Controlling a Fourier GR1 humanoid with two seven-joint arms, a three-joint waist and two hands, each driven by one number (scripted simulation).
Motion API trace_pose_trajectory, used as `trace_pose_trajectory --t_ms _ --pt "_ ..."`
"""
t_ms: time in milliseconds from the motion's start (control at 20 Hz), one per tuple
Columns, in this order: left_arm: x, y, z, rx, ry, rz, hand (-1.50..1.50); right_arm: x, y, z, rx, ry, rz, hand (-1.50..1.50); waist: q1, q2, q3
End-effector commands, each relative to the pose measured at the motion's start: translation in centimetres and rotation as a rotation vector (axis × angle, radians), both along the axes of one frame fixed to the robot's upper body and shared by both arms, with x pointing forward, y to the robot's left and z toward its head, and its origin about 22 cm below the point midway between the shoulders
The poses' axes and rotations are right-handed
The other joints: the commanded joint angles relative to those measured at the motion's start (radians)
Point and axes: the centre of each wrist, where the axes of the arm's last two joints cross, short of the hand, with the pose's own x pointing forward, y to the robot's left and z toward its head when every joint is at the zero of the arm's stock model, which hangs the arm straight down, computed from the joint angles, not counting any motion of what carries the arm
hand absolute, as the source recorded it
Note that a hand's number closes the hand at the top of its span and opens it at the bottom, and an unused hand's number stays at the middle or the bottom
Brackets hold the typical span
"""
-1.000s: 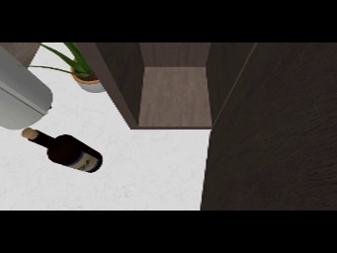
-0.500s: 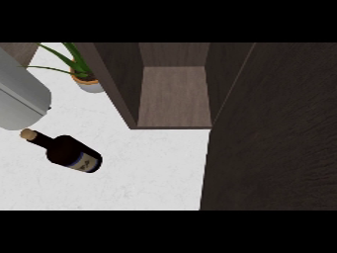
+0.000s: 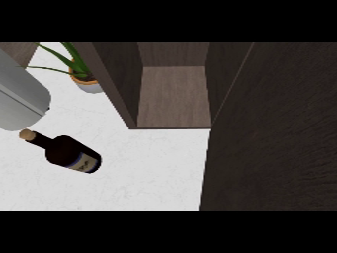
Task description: Pick up the wine, place it into the cabinet and close the cabinet
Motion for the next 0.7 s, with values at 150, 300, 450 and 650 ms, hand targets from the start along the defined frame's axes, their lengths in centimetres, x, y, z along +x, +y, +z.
trace_pose_trajectory --t_ms 150,300,450,650 --pt "2.1 0.7 -3.4 0.059 0.044 0.024 -1.50 -0.4 0.6 0.7 0.019 -0.017 0.006 -1.50 0.007 0.000 0.000" --pt "3.2 0.0 -6.0 0.093 0.072 0.021 -1.50 -1.7 -0.7 0.7 0.017 -0.020 0.007 -1.50 0.000 0.000 0.000" --pt "4.4 0.1 -7.2 0.106 0.104 0.019 -1.50 -3.7 -0.1 1.6 0.028 -0.025 0.022 -1.50 -0.004 -0.001 0.000" --pt "5.5 0.4 -10.1 0.128 0.131 0.001 -1.50 -2.7 -0.4 0.9 0.028 -0.020 0.016 -1.50 -0.004 0.001 0.000"
